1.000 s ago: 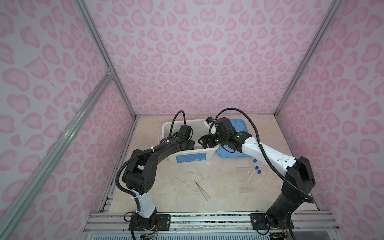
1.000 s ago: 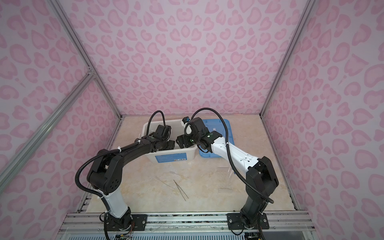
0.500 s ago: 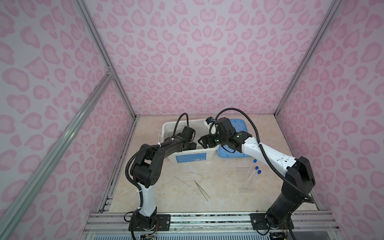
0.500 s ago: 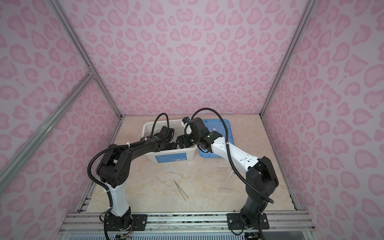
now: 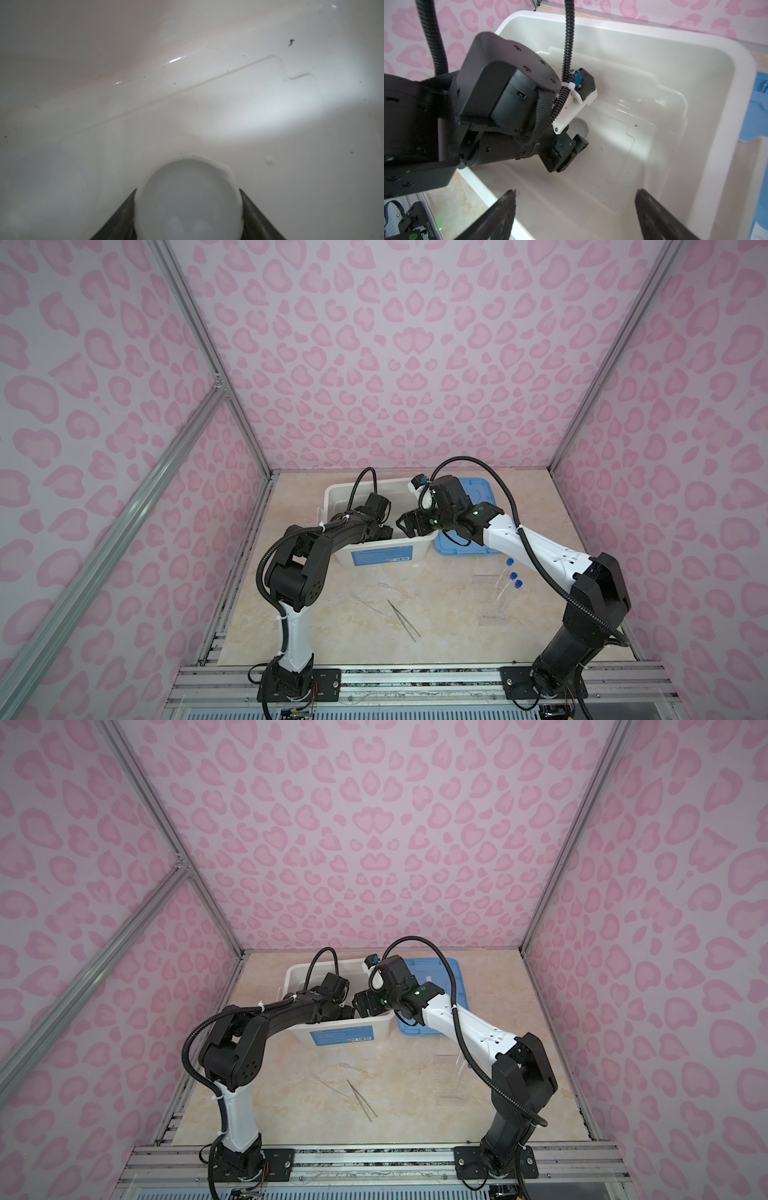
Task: Organize the chemistry lab equipment
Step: 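Open the left gripper to release the dish inside the bin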
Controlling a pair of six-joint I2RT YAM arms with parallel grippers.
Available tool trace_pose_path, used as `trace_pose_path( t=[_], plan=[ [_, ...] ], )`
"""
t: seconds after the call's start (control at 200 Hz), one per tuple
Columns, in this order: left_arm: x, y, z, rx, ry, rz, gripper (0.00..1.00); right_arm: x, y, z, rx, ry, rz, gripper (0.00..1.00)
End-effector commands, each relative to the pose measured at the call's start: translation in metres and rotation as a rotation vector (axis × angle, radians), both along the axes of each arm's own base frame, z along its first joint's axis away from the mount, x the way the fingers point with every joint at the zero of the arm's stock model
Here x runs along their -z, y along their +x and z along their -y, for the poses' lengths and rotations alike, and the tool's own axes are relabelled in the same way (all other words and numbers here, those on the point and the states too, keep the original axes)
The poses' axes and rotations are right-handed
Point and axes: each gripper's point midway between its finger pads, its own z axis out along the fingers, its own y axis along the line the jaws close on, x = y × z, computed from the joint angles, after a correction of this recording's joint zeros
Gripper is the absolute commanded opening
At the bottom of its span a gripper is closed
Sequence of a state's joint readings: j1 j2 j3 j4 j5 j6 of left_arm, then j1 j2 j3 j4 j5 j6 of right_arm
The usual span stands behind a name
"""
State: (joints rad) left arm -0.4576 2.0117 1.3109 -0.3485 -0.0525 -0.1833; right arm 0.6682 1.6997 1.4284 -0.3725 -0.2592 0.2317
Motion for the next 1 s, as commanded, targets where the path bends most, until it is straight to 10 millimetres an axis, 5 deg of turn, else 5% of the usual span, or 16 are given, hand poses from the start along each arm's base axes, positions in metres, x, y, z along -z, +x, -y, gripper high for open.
trace_pose_path(
  t=[0.0, 0.535, 0.75, 0.995],
  plan=[
    [0.014, -0.002, 0.001, -0.002, 0.0, -0.018, 0.58, 0.005, -0.003, 0.001, -0.006, -0.01, -0.014, 0.91],
    [-0.029, 0.011, 0.002, -0.018, -0.017, 0.069, 0.87, 0.0, -0.003, 0.002, -0.002, -0.003, -0.01, 0.91],
    [-0.033, 0.009, 0.002, -0.007, -0.017, 0.065, 0.94, -0.004, -0.004, 0.003, -0.001, -0.005, -0.005, 0.9],
    [-0.061, 0.012, 0.006, -0.006, -0.059, 0.117, 0.98, -0.013, -0.003, 0.004, 0.005, 0.004, 0.011, 0.91]
  ],
)
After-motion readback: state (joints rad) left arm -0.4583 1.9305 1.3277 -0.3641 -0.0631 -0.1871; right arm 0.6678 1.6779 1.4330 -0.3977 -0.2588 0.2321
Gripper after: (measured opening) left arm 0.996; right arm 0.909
